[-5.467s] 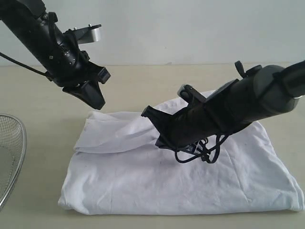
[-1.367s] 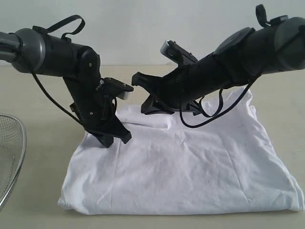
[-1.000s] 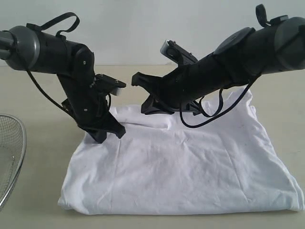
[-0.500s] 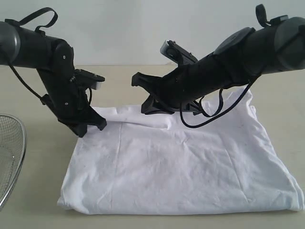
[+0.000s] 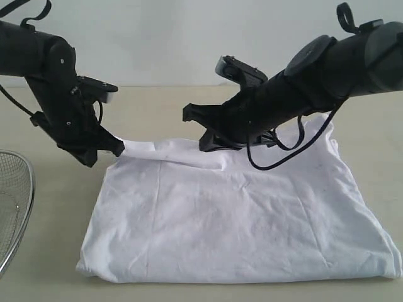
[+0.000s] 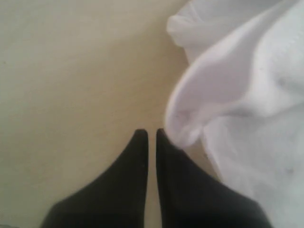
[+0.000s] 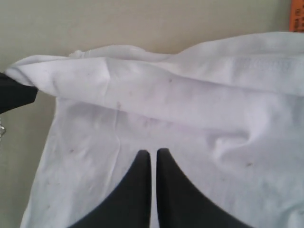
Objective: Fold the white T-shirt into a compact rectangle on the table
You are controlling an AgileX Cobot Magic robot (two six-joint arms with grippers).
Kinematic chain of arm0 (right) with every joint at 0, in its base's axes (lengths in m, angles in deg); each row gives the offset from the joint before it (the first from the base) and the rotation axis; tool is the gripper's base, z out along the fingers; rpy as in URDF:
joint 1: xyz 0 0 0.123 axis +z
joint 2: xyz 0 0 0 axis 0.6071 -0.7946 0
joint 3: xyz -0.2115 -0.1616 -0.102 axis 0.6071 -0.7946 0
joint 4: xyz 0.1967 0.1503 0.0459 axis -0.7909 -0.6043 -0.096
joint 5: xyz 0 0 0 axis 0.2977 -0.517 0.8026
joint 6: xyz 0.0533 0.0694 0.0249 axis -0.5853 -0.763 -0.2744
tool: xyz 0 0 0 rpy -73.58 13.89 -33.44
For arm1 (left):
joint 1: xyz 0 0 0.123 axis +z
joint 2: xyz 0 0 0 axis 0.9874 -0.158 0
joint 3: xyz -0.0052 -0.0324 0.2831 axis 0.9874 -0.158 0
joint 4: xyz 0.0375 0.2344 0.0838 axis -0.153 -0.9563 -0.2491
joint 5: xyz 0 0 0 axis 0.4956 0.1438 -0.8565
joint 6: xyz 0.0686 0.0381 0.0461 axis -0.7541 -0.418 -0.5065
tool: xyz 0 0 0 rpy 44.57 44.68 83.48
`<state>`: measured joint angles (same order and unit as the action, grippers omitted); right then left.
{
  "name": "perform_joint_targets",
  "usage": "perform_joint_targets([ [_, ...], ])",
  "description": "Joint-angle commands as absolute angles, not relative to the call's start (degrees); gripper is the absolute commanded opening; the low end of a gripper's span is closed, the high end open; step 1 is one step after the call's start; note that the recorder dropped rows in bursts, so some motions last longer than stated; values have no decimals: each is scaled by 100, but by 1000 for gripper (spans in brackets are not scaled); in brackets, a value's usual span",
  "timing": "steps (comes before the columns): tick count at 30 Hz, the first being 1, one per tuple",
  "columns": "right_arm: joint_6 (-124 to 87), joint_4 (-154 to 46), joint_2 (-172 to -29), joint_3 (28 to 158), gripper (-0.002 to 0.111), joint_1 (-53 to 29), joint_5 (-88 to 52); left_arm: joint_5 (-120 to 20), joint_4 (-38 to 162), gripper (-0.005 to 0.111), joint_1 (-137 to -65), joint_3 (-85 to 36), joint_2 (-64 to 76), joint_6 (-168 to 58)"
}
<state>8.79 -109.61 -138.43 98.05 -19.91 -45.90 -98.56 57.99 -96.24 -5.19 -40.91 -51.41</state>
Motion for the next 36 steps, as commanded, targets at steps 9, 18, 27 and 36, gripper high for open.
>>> perform_joint_targets([
  [9,925,-10435,-13803,9792,0,-3493,-4706,-9725,7691,4,-9627,-505,-3567,-6295],
  [18,977,-10105,-14217,9968,0,-3853,-4708,-9532,8141,4,-9627,-505,-3567,-6485],
  [27,1016,-10068,-14275,9968,0,-3853,-4692,-9405,8120,4,-9627,-505,-3567,-6507],
  [36,895,-9743,-14302,9957,0,-3853,-5386,-9356,8120,4,-9627,-505,-3567,-6507],
])
